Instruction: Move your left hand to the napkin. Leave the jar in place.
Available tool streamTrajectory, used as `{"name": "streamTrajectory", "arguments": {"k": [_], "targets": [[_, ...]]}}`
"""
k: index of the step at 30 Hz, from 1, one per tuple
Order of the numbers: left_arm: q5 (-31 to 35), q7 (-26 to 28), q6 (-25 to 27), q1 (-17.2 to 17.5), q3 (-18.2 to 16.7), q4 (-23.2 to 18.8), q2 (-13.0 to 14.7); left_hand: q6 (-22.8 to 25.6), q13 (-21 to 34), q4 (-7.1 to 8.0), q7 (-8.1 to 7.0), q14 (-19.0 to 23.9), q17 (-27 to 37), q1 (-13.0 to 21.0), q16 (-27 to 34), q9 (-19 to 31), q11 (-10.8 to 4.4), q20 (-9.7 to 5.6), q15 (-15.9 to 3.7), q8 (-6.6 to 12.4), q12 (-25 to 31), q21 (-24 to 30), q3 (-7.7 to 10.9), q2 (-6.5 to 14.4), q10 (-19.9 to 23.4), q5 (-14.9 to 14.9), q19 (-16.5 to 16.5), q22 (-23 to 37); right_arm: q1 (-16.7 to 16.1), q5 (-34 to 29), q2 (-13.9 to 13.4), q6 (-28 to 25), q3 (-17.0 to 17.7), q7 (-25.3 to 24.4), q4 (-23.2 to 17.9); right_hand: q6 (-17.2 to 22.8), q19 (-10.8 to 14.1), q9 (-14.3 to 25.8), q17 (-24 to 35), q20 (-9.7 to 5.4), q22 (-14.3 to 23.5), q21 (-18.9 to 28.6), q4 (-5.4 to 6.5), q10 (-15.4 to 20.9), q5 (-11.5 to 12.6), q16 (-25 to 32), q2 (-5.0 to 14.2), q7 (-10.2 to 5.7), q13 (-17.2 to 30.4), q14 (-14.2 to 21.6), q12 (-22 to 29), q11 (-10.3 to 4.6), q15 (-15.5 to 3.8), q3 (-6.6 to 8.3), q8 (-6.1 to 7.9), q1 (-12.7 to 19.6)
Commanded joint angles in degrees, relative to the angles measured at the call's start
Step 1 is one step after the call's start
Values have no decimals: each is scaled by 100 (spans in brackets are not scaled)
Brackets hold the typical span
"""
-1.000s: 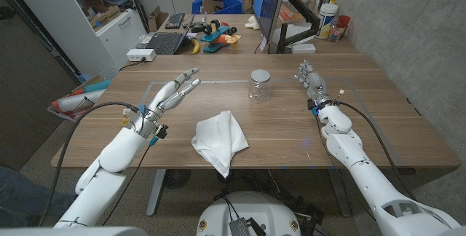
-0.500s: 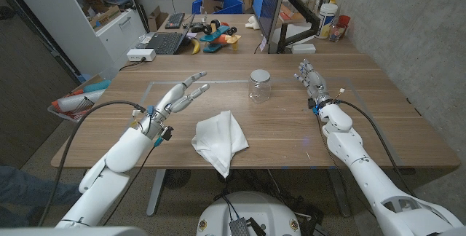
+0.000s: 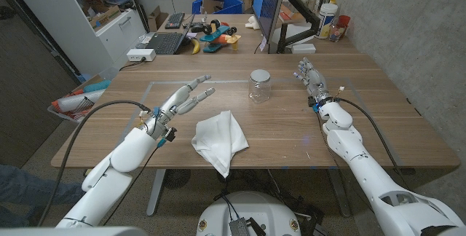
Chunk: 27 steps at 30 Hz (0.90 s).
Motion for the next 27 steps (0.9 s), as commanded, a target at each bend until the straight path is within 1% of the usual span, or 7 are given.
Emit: {"name": "streamTrajectory", "arguments": {"k": [1, 9, 11, 17, 27], "targets": [[78, -35, -18, -64, 82, 26, 197, 65, -3, -51, 5, 41, 12, 50, 33, 10, -11, 2, -8, -9, 30, -27, 8, 10, 5, -13, 13, 20, 97, -95, 121, 69, -11, 33, 132, 53, 34, -1, 1, -15, 9, -33, -30, 31, -9, 34, 36, 16, 2, 41, 9, -1, 12, 27, 3, -8], [141, -52, -35, -62, 86, 19, 296, 73, -2, -63, -2, 42, 12, 54, 30, 11, 6, 5, -16, -14, 29, -51, 10, 17, 9, -15, 20, 21, 145, -121, 187, 132, -4, 3, 187, 51, 41, -1, -7, -14, 9, -51, -35, 34, -8, 34, 40, 15, 2, 42, 5, -3, 10, 26, 1, -12], [158, -40, -35, -51, 81, 13, 306, 73, -2, -68, -3, 43, 12, 56, 29, 11, -14, 11, -14, -16, 26, -61, 10, 19, 4, -16, 20, 21, 152, -127, 192, 138, -3, 6, 197, 51, 43, -1, -10, -11, 9, -57, -37, 34, -8, 35, 42, 15, 2, 44, 4, -1, 11, 27, 0, -12], [476, 126, -17, 51, 33, -70, 345, 82, -2, -74, 2, 43, 13, 58, 27, 12, -24, 18, -16, -16, 28, -75, 11, 22, 12, -17, 20, 21, 185, -143, 216, 190, 0, 19, 250, 52, 49, -1, -17, -11, 9, -73, -41, 40, -8, 36, 43, 14, 3, 49, 3, -9, 12, 24, -1, -18], [727, 212, 25, 165, 0, -185, 426, 94, -2, -89, -3, 43, 13, 63, 23, 13, -34, 22, -18, -19, 27, -104, 12, 28, 15, -18, 28, 23, 221, -145, 256, 260, 7, 54, 312, 58, 58, -2, -31, -11, 10, -103, -50, 43, -7, 33, 44, 14, 3, 47, -2, -16, 13, 21, 0, -24]]}}
